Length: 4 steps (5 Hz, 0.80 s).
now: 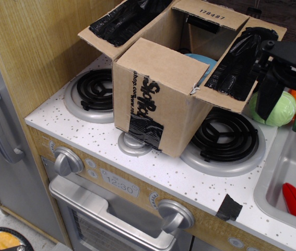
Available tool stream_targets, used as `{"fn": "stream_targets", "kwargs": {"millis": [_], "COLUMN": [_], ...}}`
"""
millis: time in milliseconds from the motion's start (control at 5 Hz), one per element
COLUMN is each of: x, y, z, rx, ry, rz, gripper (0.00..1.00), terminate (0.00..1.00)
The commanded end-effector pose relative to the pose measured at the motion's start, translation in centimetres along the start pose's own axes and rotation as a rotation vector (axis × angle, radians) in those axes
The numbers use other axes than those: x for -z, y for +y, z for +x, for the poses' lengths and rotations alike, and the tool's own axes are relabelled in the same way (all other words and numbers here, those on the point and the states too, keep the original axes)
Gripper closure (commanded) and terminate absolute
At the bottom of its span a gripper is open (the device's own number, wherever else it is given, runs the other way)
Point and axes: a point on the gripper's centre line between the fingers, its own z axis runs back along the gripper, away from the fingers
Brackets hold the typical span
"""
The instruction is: Close small4fbox flaps
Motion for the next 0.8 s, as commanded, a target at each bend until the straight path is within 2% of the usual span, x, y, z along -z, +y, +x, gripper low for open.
{"fn": "stream_targets", "kwargs": {"millis": [0, 600], "x": [0.0, 3.0], "y": [0.0, -0.9], "z": [0.0, 0.8], "rx": [0.0, 0.044], "ry": [0.0, -0.061], "rz": [0.0, -0.079], "gripper": [0.0, 0.0], "terminate": [0.0, 0.0]}}
